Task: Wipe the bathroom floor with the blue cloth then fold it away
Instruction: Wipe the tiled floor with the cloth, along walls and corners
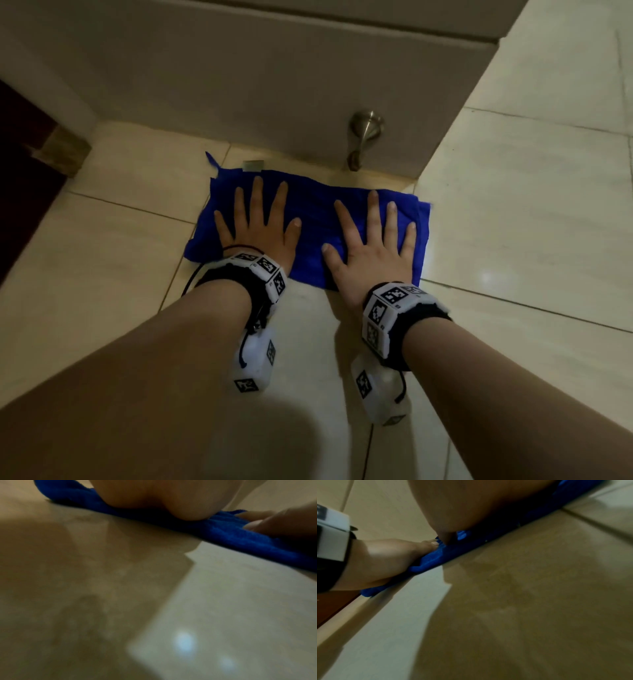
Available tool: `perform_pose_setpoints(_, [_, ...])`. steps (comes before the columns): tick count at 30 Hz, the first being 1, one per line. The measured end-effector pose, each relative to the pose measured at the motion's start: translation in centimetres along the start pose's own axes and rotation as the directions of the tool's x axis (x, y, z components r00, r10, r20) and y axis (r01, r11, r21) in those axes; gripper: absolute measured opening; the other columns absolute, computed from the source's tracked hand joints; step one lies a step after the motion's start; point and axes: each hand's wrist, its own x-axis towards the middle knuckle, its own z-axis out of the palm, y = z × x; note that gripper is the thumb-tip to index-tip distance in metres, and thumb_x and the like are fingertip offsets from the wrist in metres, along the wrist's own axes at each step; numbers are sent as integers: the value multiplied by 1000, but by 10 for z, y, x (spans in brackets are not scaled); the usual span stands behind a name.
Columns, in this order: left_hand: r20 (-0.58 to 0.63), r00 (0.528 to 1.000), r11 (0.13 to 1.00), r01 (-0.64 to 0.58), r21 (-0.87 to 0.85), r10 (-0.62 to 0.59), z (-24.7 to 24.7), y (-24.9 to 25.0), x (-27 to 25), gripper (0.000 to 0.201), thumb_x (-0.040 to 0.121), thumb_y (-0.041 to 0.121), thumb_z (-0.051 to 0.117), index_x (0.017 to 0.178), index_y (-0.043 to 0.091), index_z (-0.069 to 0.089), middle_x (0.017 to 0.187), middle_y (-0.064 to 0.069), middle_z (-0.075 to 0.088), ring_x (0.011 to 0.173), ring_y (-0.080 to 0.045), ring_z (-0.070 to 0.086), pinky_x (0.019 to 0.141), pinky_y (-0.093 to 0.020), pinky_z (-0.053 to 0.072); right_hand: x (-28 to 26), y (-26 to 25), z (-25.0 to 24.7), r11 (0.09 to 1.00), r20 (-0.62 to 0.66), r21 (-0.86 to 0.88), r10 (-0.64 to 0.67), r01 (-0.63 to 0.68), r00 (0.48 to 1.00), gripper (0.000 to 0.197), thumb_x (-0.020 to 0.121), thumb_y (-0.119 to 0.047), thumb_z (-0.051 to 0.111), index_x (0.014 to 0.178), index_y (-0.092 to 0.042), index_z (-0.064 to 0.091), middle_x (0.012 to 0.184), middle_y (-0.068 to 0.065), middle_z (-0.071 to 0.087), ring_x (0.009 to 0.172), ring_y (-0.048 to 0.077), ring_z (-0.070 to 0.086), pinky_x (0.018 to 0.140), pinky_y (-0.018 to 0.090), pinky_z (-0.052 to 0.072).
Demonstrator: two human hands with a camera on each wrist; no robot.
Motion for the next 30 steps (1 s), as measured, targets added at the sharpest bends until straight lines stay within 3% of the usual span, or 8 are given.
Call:
perform_pose_setpoints(8, [23,1000,999,-1,-34,2,-13,18,41,58,100,55,11,150,42,-15,159,6,-25,147,-24,-22,115,-57,-12,27,-7,-6,1000,-77,6,30,-30,997,63,96,-62,22,151,-48,-6,161,-2,-23,147,26,-24,116,52,-18])
perform_pose_setpoints(15, [-10,1000,999,-7,-34,7,-12,20,38,57,100,54,10,150,41,-14,160,5,-24,147,-25,-20,116,-57,-11,26,-5,-6,1000,-90,5,26,-26,996,63,96,-61,22,152,-47,-4,162,-3,-20,147,26,-23,116,52,-17])
perform_pose_setpoints(19, [28,1000,1000,10,5,-10,-10,40,27,58,100,53,12,151,40,-15,159,3,-26,146,-28,-22,115,-59,-10,23,3,-10,999,-53,35,24,-22,998,62,98,-57,24,153,-46,-4,162,-6,-20,148,21,-22,118,48,-16])
perform_pose_setpoints(24, [51,984,985,-167,-38,168,3,114,-8,60,100,52,20,153,39,-6,161,0,-20,147,-31,-20,113,-61,-12,-3,56,-20,981,-7,17,194,-193,981,62,100,-48,23,151,-45,-11,159,-9,-26,148,18,-22,119,47,-12])
perform_pose_setpoints(30, [180,911,927,-375,-16,372,19,180,-49,62,101,51,18,151,37,-17,155,2,-35,141,-30,-34,107,-61,-26,-52,131,-31,912,79,-11,410,-411,909,63,101,-53,17,152,-38,-16,156,-8,-33,147,18,-22,120,45,-10])
